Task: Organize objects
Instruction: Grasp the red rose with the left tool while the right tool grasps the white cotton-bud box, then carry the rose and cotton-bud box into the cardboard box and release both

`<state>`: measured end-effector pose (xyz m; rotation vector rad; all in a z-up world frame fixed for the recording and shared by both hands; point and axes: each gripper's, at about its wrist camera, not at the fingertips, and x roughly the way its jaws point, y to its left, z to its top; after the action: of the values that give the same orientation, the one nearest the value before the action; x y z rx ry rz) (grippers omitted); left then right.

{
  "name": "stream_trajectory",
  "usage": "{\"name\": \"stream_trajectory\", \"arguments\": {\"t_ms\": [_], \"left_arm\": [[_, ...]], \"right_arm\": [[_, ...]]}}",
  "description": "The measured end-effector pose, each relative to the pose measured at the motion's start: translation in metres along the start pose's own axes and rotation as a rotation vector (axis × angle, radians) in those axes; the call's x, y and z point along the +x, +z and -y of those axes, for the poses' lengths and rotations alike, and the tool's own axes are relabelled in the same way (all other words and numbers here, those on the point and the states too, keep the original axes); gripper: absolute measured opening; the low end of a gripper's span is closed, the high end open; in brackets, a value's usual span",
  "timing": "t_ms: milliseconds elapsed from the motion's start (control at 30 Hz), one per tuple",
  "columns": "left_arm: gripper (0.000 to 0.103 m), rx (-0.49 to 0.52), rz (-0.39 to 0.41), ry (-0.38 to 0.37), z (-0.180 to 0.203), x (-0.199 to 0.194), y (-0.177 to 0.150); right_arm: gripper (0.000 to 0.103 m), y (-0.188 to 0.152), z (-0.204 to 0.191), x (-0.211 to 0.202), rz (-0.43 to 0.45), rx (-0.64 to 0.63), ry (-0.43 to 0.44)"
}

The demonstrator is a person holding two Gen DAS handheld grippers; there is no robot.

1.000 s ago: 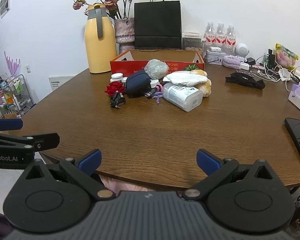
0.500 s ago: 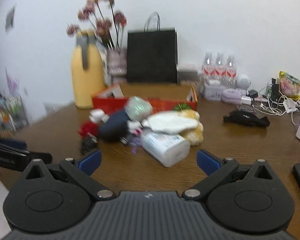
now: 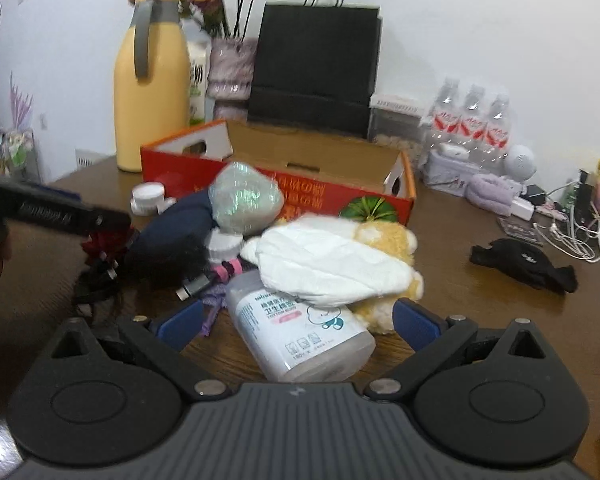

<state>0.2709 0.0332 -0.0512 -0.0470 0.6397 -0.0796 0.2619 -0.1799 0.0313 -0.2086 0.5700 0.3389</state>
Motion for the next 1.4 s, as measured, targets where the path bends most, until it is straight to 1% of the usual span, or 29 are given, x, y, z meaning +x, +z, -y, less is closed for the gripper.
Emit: {"name": "stream_trajectory", "arguments": {"t_ms": [33,67,100,133,167,200,233,300,333,367,400,433,467,500,567,633,700,767,867,933,967,1000,1033,1067,1133,1200,1300,1367,1400], "left_arm": [[0.071,0.002,-0.016,-0.014,-0.002,0.007,0.000],[0.060,0.000,-0.023,-0.018,-0.003,0.009,0.000],[0.044,-0.005,-0.027,-0.017,-0.005,0.010,0.000],[0.037,-0.015,-0.034,-0.024,-0.009,0.010,0.000],[0.036,-0.027,-0.036,-0.021,-0.011,0.009,0.000],[0.031,-0.037,-0.027,-0.018,-0.013,0.006,0.001],[0.029,-0.038,-0.016,-0.013,-0.015,0.002,0.001],[0.030,-0.047,0.002,0.035,-0.019,-0.008,0.000],[0.031,-0.047,0.011,0.049,-0.021,-0.013,-0.002],[0.037,-0.050,0.009,0.049,-0.023,-0.018,-0.006],[0.050,-0.053,-0.002,0.031,-0.025,-0.021,-0.008],[0.057,-0.051,-0.014,0.000,-0.026,-0.021,-0.010],[0.066,-0.051,-0.017,-0.021,-0.027,-0.021,-0.011],[0.067,-0.049,-0.019,-0.026,-0.026,-0.019,-0.011],[0.067,-0.038,-0.029,-0.013,-0.021,-0.015,-0.009],[0.067,-0.024,-0.034,-0.015,-0.018,-0.014,-0.009],[0.067,-0.022,-0.046,-0.010,-0.018,-0.016,-0.011],[0.067,-0.045,-0.047,-0.007,-0.026,-0.021,-0.015],[0.067,-0.072,-0.045,0.014,-0.037,-0.026,-0.022],[0.056,-0.067,-0.064,0.035,-0.039,-0.025,-0.025],[0.039,-0.061,-0.067,0.030,-0.038,-0.025,-0.025],[0.036,-0.060,-0.068,0.030,-0.037,-0.026,-0.026],[0.036,-0.064,-0.065,0.034,-0.037,-0.029,-0.026],[0.036,-0.062,-0.054,0.035,-0.035,-0.035,-0.027],[0.035,-0.066,-0.028,0.028,-0.034,-0.050,-0.029],[0.035,-0.088,-0.006,0.021,-0.033,-0.068,-0.030],[0.035,-0.100,0.033,0.011,-0.032,-0.091,-0.028],[0.035,-0.098,0.063,-0.011,-0.029,-0.100,-0.020],[0.035,-0.101,0.074,-0.033,-0.028,-0.102,-0.013]], "right_arm": [[0.097,-0.001,0.001,0.005,-0.006,0.011,0.000],[0.085,-0.003,0.003,0.008,-0.011,0.028,0.008],[0.083,-0.005,0.004,0.010,-0.011,0.053,0.005],[0.081,-0.007,0.005,0.007,0.002,0.074,0.006],[0.077,-0.009,0.005,0.003,0.011,0.089,0.010],[0.075,-0.011,0.004,-0.002,0.014,0.104,0.016],[0.071,-0.013,0.002,-0.007,0.010,0.118,0.018],[0.067,-0.017,-0.005,-0.021,-0.014,0.130,0.016],[0.066,-0.019,-0.010,-0.027,-0.024,0.124,0.034],[0.066,-0.021,-0.014,-0.034,-0.031,0.116,0.058],[0.069,-0.023,-0.017,-0.039,-0.033,0.109,0.080],[0.080,-0.024,-0.019,-0.042,-0.029,0.109,0.081],[0.086,-0.023,-0.020,-0.043,-0.019,0.108,0.072],[0.087,-0.022,-0.021,-0.041,-0.011,0.103,0.067],[0.087,-0.020,-0.024,-0.032,-0.015,0.098,0.056],[0.087,-0.020,-0.027,-0.022,-0.016,0.099,0.064],[0.083,-0.021,-0.030,-0.014,-0.028,0.103,0.066],[0.080,-0.024,-0.031,-0.010,-0.037,0.103,0.056],[0.075,-0.024,-0.026,-0.007,-0.028,0.132,0.061],[0.075,-0.024,-0.021,-0.003,-0.027,0.153,0.060],[0.072,-0.024,-0.020,0.000,-0.028,0.153,0.058],[0.068,-0.025,-0.020,0.001,-0.028,0.153,0.055],[0.067,-0.026,-0.021,0.001,-0.026,0.154,0.049],[0.066,-0.027,-0.021,-0.003,-0.025,0.156,0.049],[0.066,-0.031,-0.021,-0.015,-0.024,0.166,0.076],[0.066,-0.037,-0.022,-0.035,-0.020,0.175,0.102],[0.066,-0.043,-0.022,-0.062,0.002,0.212,0.174],[0.066,-0.038,-0.018,-0.075,0.034,0.241,0.207],[0.066,-0.033,-0.016,-0.080,0.060,0.245,0.207]]}}
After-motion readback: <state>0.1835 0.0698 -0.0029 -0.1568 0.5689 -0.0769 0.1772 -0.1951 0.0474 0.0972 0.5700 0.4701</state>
